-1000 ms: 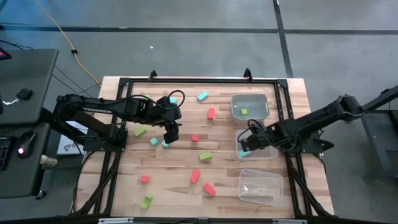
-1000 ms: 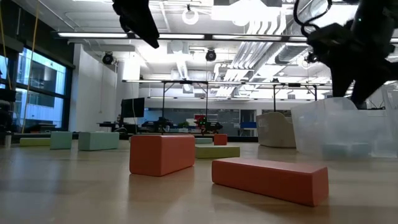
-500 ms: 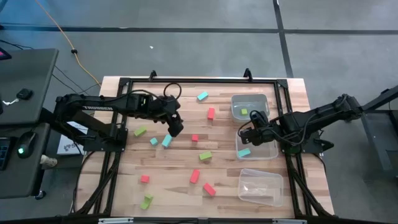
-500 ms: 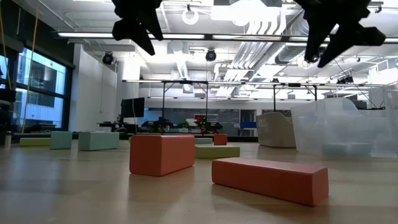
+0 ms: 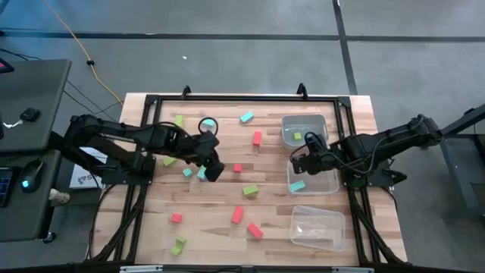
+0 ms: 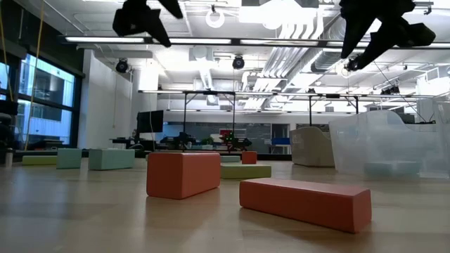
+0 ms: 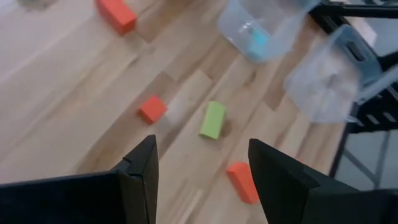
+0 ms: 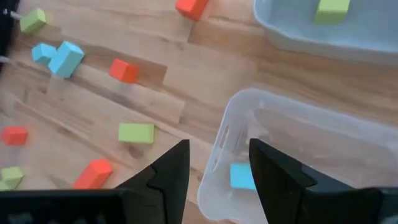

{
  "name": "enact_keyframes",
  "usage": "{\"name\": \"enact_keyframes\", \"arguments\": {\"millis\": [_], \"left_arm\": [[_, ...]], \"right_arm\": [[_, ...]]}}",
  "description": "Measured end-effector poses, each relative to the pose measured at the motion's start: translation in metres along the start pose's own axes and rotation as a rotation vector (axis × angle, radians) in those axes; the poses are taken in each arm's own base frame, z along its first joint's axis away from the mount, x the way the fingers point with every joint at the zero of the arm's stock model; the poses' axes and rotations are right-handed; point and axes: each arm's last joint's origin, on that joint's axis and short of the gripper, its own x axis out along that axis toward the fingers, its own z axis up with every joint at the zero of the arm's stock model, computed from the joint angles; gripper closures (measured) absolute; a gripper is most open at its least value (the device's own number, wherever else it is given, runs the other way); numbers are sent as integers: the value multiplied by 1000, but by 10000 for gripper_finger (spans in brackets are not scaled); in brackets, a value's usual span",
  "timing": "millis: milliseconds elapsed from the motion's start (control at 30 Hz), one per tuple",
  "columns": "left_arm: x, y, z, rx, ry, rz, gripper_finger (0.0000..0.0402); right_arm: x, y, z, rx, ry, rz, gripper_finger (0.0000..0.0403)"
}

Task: Sort & place blocks by color
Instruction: Put the orange block into the bottom transparent bin

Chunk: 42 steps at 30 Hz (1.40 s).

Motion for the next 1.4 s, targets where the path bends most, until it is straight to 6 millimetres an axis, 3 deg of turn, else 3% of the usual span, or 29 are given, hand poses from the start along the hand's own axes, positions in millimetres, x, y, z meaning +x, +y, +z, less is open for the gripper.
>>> {"name": "enact_keyframes", "arguments": {"millis": [200,367,700,1033,1167,1400], "left_arm": [[0,-19,-6,-1,-27,-107,229],[6,-32,-8,-77,-16,-209,229],[35,-52,-10,-229,-28,-272,229],[55,-81,-10,-279,-3,-227,229],[65,-83,-11,-265,12,-126,229],[96,-88,-33,-305,64,-19,229]], "right_arm": [[0,3,0,7,7,26,247],[0,6,1,-87,-9,60,247],[-1,9,1,-331,40,113,247],[0,10,4,-482,64,142,247],[1,10,6,-504,62,140,247],[2,9,10,-510,55,130,247]]}}
